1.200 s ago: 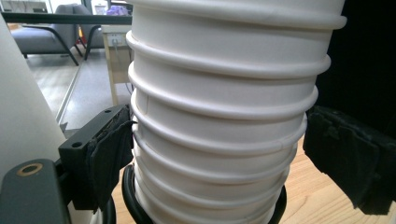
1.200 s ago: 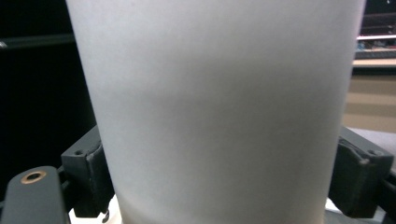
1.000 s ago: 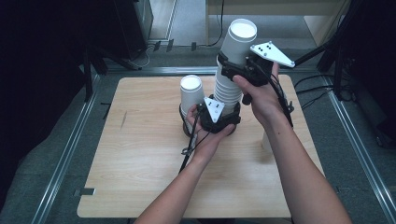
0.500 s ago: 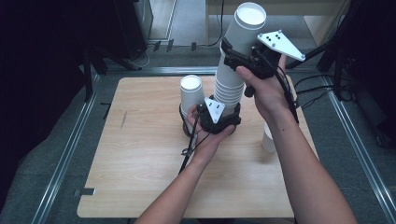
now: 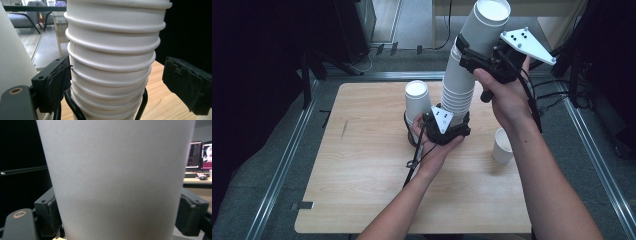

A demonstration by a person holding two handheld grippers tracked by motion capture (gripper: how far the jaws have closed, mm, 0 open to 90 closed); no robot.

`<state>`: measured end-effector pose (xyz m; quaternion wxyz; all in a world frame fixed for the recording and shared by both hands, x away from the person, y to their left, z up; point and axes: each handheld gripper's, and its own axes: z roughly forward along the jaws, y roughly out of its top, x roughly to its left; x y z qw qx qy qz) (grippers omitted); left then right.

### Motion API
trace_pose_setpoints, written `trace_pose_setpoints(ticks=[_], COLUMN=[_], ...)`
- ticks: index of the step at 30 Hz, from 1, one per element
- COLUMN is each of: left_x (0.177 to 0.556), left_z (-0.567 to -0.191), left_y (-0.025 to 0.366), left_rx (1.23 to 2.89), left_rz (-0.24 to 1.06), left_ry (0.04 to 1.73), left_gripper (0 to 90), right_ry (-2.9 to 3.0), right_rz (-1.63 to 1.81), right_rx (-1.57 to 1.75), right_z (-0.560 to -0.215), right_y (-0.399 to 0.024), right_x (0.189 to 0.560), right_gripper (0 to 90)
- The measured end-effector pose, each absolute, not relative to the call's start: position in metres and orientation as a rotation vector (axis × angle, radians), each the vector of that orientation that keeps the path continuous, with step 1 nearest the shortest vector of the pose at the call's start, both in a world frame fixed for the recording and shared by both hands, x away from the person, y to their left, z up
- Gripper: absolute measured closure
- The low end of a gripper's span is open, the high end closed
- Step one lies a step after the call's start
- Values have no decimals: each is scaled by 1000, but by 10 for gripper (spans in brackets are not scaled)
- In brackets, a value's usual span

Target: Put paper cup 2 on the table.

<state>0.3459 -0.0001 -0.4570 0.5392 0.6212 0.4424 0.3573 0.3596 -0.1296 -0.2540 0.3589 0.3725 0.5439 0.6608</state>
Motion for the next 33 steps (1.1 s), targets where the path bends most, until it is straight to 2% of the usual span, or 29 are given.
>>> trace_pose_setpoints(ticks=[19, 21, 33], left_x=[325, 321, 299], left_z=[-450, -449, -442], left_y=[8, 9, 26], left_rx=[1496, 1503, 1534], left_rz=[810, 794, 780], left_ry=[1038, 1034, 1012], left_gripper=[73, 39, 17], right_ry=[1389, 1389, 1421], right_rz=[1711, 1709, 1627], right_rx=[929, 925, 928], right_z=[-255, -257, -291], right_y=[-153, -156, -166], right_x=[323, 319, 302], right_gripper=[133, 133, 131])
